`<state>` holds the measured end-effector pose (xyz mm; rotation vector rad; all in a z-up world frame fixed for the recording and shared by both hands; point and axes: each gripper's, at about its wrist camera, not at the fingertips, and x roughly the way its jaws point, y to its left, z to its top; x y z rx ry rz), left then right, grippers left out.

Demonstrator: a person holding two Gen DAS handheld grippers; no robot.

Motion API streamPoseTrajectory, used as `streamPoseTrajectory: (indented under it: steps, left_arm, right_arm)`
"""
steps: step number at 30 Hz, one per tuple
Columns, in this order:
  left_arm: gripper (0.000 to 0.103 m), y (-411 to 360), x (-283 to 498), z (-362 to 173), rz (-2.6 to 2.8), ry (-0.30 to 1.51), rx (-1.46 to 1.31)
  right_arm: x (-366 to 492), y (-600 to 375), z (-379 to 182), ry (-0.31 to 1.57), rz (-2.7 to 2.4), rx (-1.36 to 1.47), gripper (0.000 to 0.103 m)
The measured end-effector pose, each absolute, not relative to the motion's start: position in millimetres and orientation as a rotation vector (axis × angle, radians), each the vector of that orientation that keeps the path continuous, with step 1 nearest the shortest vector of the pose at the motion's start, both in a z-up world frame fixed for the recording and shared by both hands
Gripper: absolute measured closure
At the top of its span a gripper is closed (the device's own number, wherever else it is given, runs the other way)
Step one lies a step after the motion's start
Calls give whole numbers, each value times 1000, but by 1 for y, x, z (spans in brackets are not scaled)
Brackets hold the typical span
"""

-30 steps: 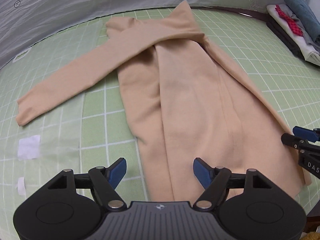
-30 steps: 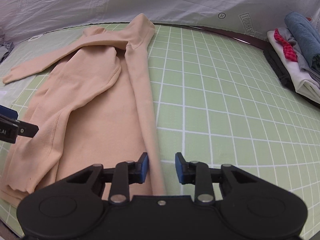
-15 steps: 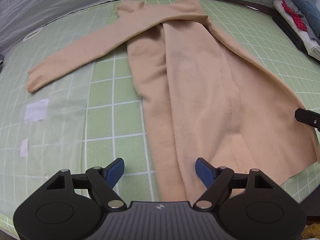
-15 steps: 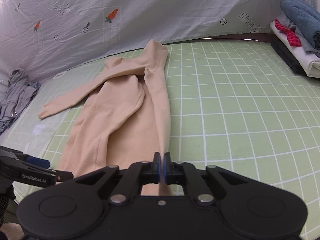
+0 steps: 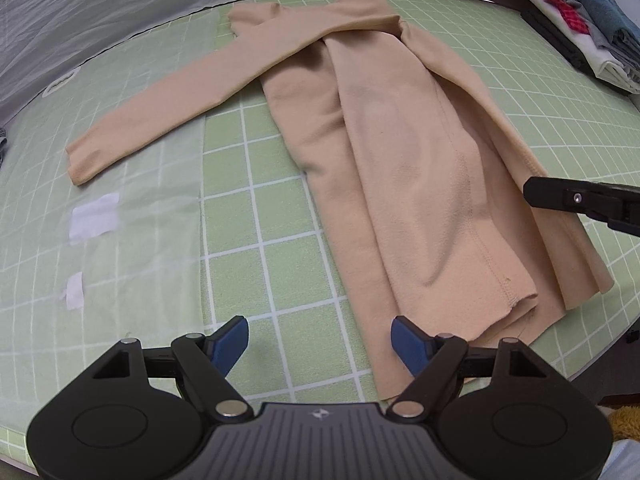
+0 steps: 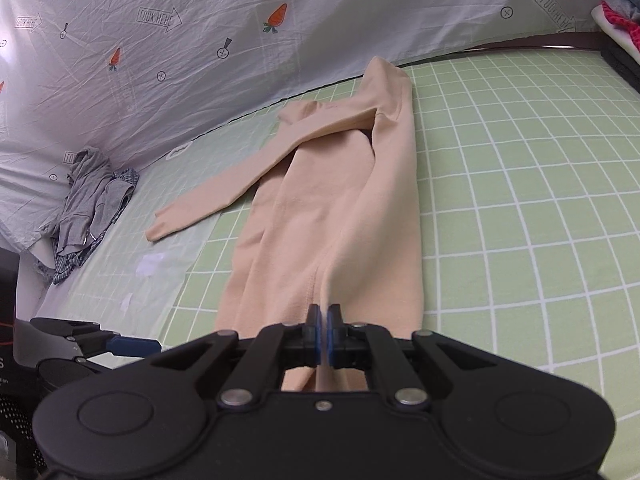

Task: Fold clothes
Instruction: 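Grasp the sweater side edge with the right gripper and pull it straight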

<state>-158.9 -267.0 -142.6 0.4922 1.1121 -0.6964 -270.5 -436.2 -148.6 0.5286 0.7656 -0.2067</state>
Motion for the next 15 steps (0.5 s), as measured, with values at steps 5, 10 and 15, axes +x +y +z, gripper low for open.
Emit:
streamPoseTrajectory:
  steps: [5,10,15]
  left_arm:
    - [24,-246,-151,-141,-662,1128,461]
    - [24,-236,-148,-141,-651,1141,448]
    - [24,-232,-146,-140,-657,1145,448]
  right_arm:
    - [-264,-435,-166,815,-239,608,99]
    - [-262,-428,-170,842,-252,616,95]
    - [-260,-421,-168,844,-251,611,90]
